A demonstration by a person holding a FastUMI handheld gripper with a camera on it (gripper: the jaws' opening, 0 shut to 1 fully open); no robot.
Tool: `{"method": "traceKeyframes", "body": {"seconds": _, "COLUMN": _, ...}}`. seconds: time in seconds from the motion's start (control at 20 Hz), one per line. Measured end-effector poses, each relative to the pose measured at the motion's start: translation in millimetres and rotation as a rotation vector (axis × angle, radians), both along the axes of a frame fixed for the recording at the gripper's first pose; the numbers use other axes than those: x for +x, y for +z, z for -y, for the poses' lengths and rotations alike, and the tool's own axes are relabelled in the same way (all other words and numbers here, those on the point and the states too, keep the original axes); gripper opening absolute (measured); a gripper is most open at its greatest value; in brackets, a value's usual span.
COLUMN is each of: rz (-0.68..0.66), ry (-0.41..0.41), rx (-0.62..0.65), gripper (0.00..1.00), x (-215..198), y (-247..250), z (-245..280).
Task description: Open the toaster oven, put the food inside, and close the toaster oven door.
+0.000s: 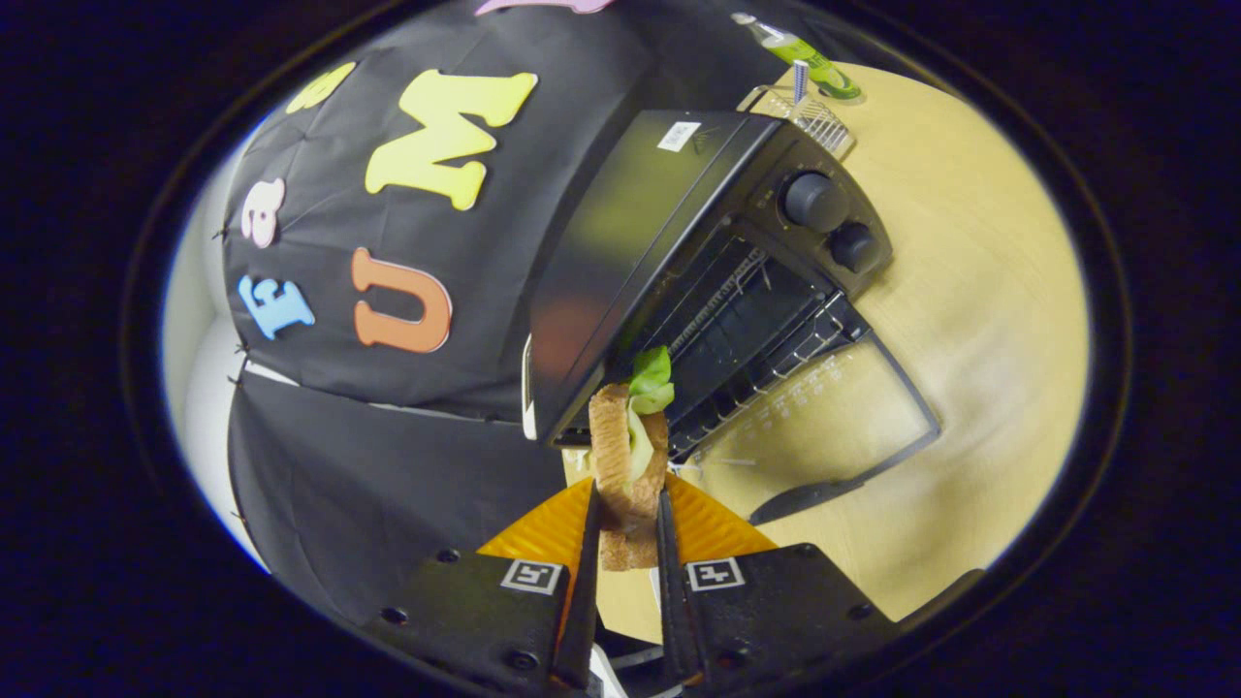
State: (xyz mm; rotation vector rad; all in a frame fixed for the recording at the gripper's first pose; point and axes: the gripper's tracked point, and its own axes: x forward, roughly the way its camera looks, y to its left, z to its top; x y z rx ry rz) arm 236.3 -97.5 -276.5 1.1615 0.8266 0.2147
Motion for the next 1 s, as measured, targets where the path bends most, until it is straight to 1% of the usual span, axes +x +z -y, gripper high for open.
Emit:
{"method": "traceKeyframes", "body": {"seconds": 0.25, "rz": 0.024, "ry": -0.111, "rx": 0.015, "gripper": 0.33, "x": 46.8, "y": -29.1, "z": 11.9}}
{"method": "traceKeyframes", "body": {"seconds": 0.45, "rz": 0.093, "ry": -0.242, "rx": 0.072, "gripper": 0.33, "x": 81.6, "y": -39.7, "z": 20.3}}
{"method": "traceKeyframes", "body": {"seconds": 0.7, "rz": 0.111, "ry": -0.371, "rx": 0.137, "gripper": 0.33, "x": 105.3, "y": -59.9, "z": 20.7}}
{"method": "traceKeyframes", "body": {"seconds": 0.85, "rz": 0.118, "ry": -0.384, "rx": 0.122, "gripper": 0.33, "x": 110.7, "y": -66.5, "z": 11.6}}
{"method": "traceKeyframes", "body": {"seconds": 1.0, "rz": 0.102, "ry": -0.359, "rx": 0.076, "gripper": 0.36, "x": 111.2, "y": -71.2, "z": 2.0}}
